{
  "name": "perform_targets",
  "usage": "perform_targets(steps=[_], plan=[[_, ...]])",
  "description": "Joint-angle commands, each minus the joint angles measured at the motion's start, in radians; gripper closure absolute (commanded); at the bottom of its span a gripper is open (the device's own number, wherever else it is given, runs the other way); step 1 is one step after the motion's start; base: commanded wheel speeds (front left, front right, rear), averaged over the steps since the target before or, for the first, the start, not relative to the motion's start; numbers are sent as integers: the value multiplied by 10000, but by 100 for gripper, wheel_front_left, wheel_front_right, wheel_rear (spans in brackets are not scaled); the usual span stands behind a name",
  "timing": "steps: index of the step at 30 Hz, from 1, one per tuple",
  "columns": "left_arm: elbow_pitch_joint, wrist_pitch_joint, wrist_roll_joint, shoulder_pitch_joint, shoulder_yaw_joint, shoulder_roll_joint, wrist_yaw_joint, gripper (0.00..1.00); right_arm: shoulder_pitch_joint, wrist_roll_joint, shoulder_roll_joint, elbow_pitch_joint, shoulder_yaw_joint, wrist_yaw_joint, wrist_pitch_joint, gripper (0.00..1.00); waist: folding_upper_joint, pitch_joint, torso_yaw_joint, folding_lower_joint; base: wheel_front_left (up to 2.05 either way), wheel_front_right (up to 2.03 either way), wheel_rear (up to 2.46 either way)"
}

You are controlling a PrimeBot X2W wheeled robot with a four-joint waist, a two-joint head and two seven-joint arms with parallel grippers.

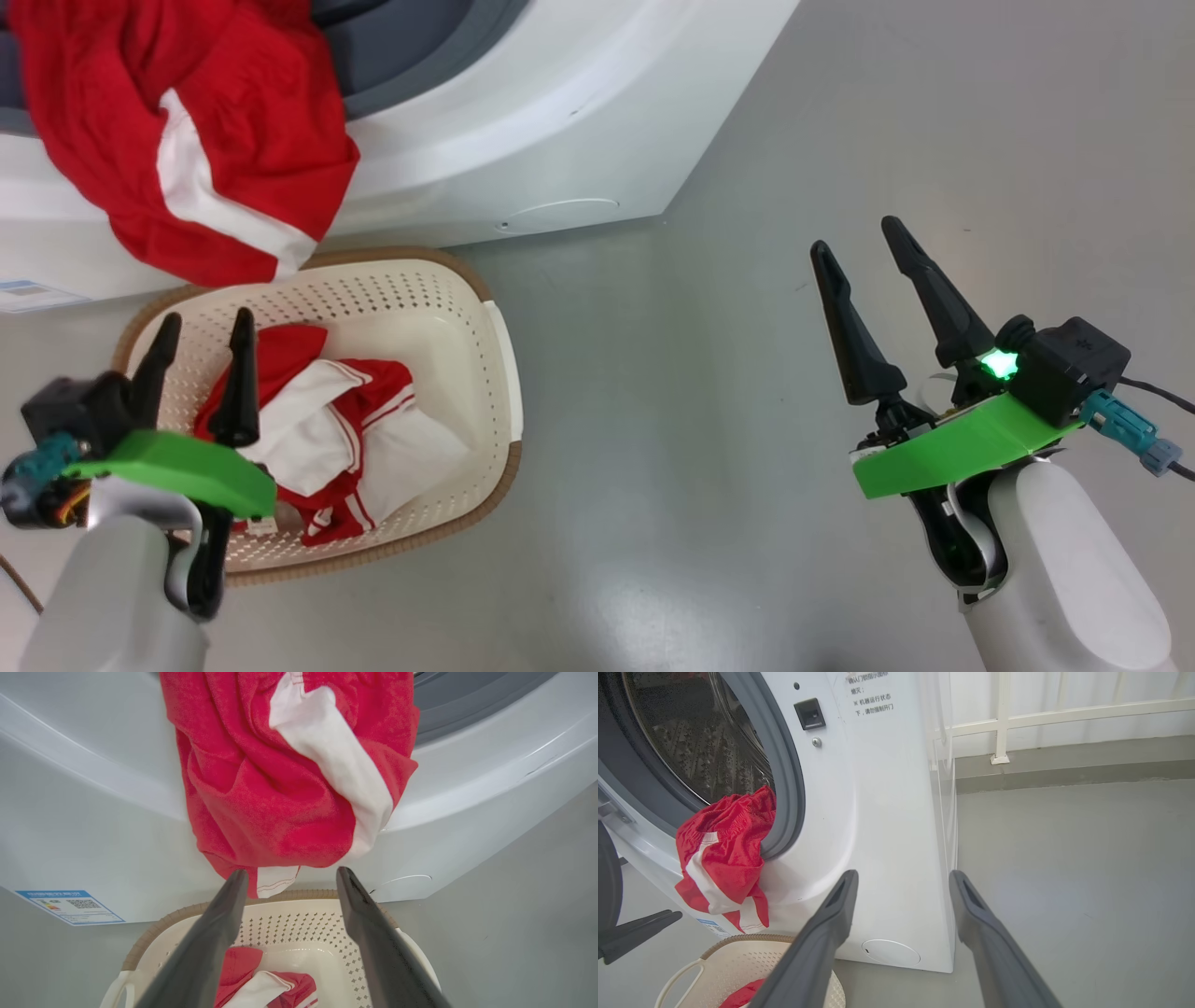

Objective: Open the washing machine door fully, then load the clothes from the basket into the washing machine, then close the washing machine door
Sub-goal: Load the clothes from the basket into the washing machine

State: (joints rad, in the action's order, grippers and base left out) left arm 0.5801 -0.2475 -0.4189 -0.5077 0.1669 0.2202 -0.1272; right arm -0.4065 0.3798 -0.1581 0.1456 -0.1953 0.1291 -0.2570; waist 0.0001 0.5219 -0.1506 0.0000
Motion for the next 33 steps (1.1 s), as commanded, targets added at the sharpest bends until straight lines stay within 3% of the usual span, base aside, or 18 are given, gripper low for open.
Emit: perform_targets(steps=[1, 13, 33], plan=[[416, 67, -183, -467, -149, 431, -26, 0, 64, 13, 76, -261, -174, 16, -48, 0, -1, 92, -103, 0, 0, 0, 0], [2838, -13, -1412, -2470, 999, 971, -33, 0, -54, -48, 220, -375, -124, 16, -48, 0, -1, 488, -343, 0, 0, 0, 0], [5086, 36, -2514, -5002, 2340, 1360, -34, 0, -277, -165, 267, -478, -116, 16, -48, 0, -1, 1092, -582, 0, 0, 0, 0]])
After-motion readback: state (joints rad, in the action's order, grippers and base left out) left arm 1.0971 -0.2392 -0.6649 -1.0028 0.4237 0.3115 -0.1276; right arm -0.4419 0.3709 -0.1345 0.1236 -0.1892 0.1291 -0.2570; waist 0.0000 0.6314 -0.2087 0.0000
